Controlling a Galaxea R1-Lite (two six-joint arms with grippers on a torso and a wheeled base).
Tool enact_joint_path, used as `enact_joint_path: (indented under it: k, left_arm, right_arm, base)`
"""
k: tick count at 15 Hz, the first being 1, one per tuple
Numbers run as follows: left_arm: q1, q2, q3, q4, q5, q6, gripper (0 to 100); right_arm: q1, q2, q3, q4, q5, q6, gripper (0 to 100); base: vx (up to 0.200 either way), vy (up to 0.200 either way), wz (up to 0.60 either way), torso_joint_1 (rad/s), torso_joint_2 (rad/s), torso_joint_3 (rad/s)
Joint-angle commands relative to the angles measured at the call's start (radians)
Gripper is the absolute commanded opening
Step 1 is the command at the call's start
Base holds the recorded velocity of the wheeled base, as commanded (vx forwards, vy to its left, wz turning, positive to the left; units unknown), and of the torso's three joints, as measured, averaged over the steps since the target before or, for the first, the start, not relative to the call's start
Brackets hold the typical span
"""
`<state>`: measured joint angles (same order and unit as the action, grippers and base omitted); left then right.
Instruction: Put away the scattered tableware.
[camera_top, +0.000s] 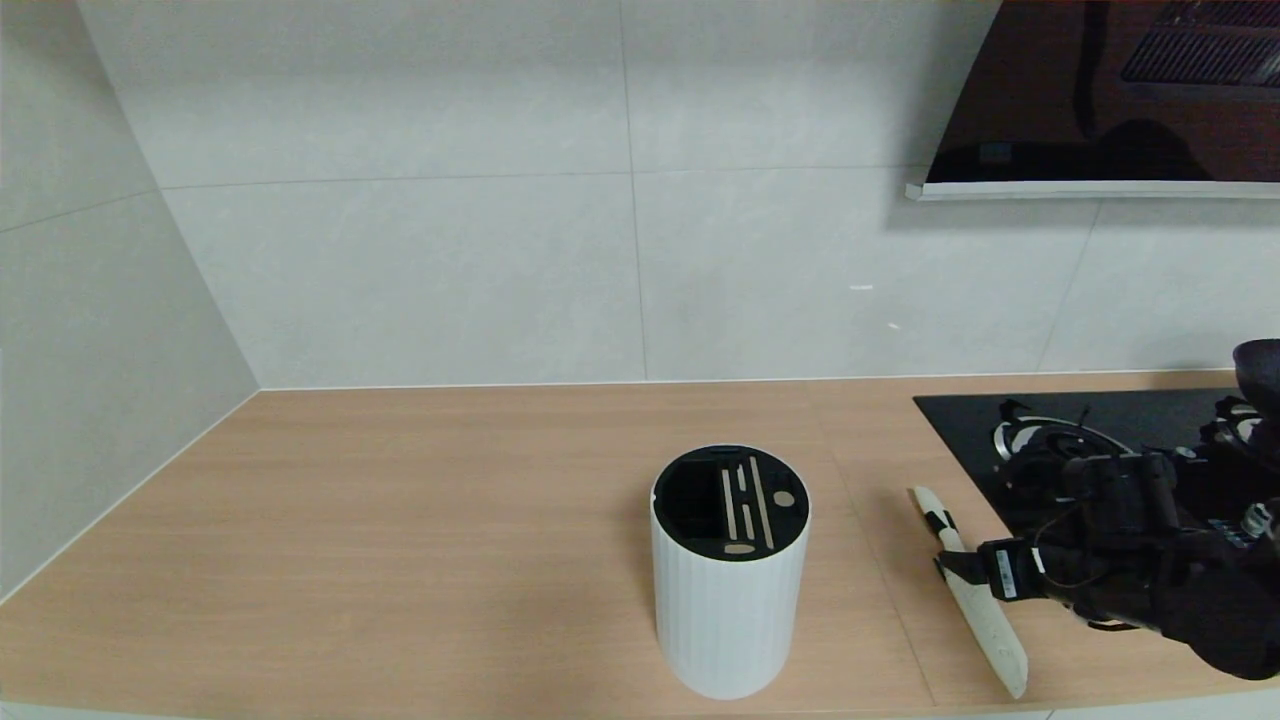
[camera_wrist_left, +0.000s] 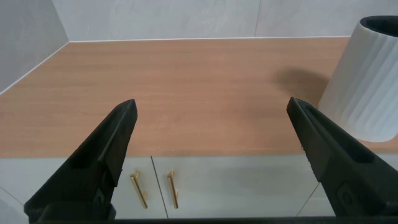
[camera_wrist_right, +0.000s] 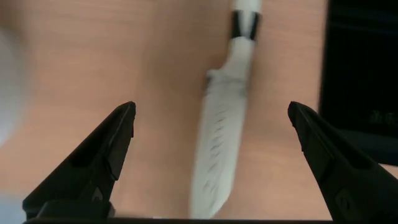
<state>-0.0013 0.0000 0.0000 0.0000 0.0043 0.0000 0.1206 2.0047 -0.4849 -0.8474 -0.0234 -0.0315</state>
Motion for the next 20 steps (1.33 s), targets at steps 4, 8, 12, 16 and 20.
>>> enact_joint_path:
  k: [4, 8, 12, 16, 20]
  left_arm:
    - [0.0, 0.0, 0.0, 0.0, 0.0, 0.0, 100]
    - [0.0, 0.0, 0.0, 0.0, 0.0, 0.0, 100]
    - [0.0, 0.0, 0.0, 0.0, 0.0, 0.0, 100]
    - [0.0, 0.0, 0.0, 0.0, 0.0, 0.0, 100]
    - [0.0, 0.0, 0.0, 0.0, 0.0, 0.0, 100]
  right_arm:
    - [0.019, 0.132, -0.004, -0.079, -0.007, 0.056, 100]
    - [0.019, 0.241, -0.029, -0.193, -0.087, 0.056, 100]
    - [0.017, 0.292, -0.043, -0.231, -0.101, 0.056, 100]
    - [0.016, 0.299, -0.054, -0.231, -0.101, 0.058, 100]
    - [0.014, 0.31, -0.064, -0.231, -0.101, 0.073, 100]
  base:
    - [0.0, 0.0, 0.0, 0.0, 0.0, 0.0]
    - [0.0, 0.0, 0.0, 0.0, 0.0, 0.0]
    - [0.0, 0.0, 0.0, 0.0, 0.0, 0.0]
    - [0.0, 0.0, 0.0, 0.0, 0.0, 0.0]
    - [0.0, 0.0, 0.0, 0.0, 0.0, 0.0]
